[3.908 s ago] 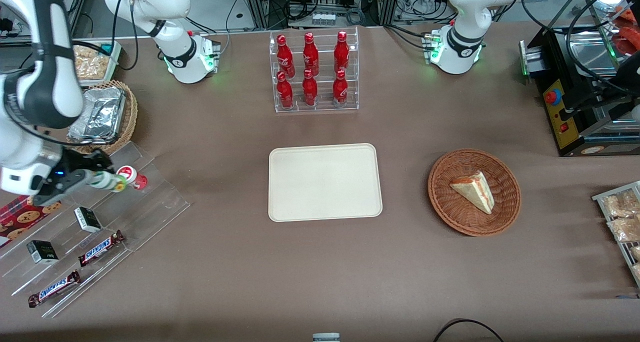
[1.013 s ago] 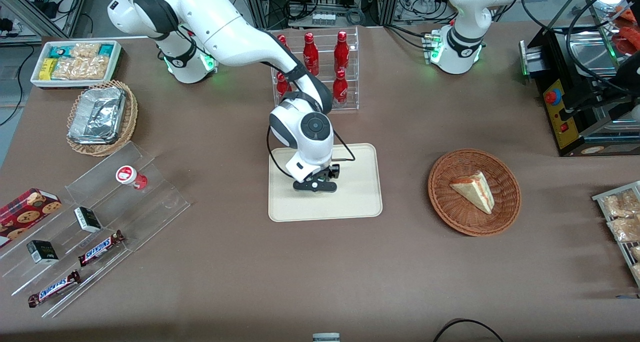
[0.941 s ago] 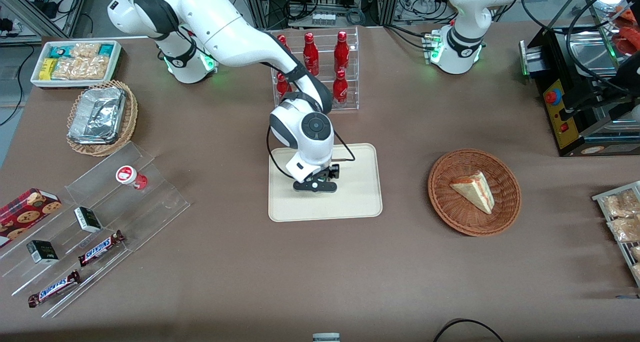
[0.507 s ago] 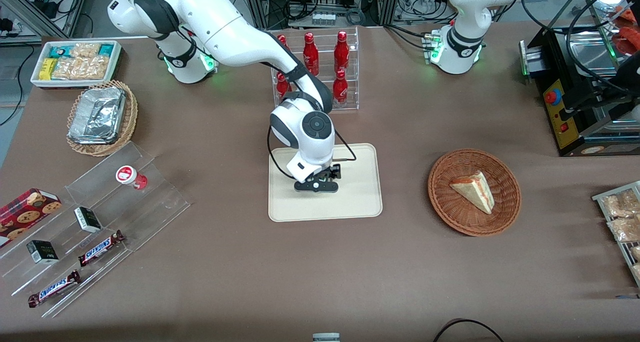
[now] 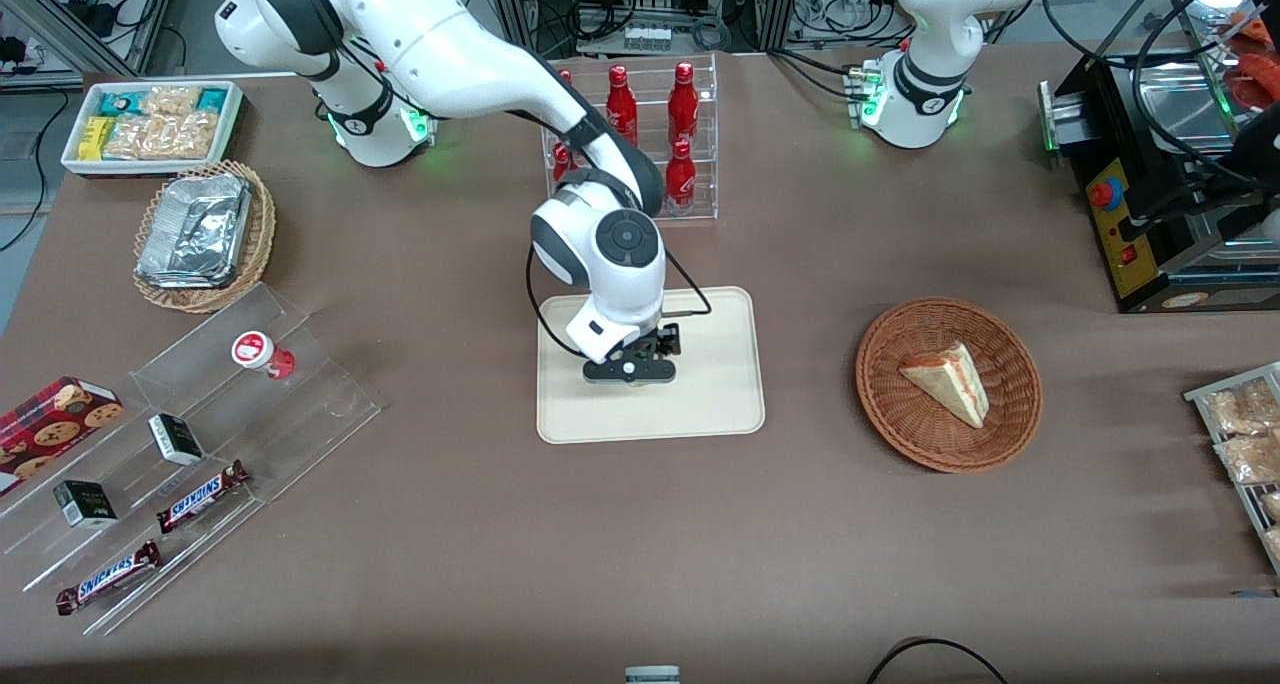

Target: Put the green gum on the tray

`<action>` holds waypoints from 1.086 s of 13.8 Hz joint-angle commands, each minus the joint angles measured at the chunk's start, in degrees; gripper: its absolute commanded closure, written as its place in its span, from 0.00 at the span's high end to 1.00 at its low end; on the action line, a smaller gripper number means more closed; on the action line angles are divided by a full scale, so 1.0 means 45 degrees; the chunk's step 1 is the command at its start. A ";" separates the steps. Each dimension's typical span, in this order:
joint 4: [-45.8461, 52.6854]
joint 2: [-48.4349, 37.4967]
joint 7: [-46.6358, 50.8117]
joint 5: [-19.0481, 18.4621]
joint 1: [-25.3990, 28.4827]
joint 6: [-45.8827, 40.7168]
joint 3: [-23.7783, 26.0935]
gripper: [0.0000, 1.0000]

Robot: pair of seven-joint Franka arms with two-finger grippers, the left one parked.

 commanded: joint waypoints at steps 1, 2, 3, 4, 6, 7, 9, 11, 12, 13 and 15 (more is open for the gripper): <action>-0.0024 -0.0925 -0.0532 -0.0249 -0.0089 -0.1142 0.0045 1.00; -0.0024 -0.1257 -0.1018 -0.0229 -0.0243 -0.1609 0.0045 1.00; -0.0024 -0.1569 -0.1332 -0.0094 -0.0496 -0.1923 0.0064 1.00; -0.0024 -0.1862 -0.1509 -0.0073 -0.0653 -0.2255 0.0064 1.00; -0.0043 -0.2138 -0.2171 -0.0073 -0.0985 -0.2725 0.0084 1.00; -0.0043 -0.2293 -0.2639 -0.0073 -0.1219 -0.2979 0.0084 1.00; -0.0063 -0.2528 -0.3479 -0.0053 -0.1649 -0.3370 0.0103 1.00; -0.0063 -0.2685 -0.4203 0.0140 -0.2215 -0.3838 0.0103 1.00; -0.0063 -0.2802 -0.4593 0.0355 -0.2527 -0.4073 0.0103 1.00; -0.0082 -0.2996 -0.5023 0.0531 -0.2878 -0.4230 0.0103 1.00; -0.0763 -0.3737 -0.5805 0.0728 -0.3289 -0.4289 0.0045 1.00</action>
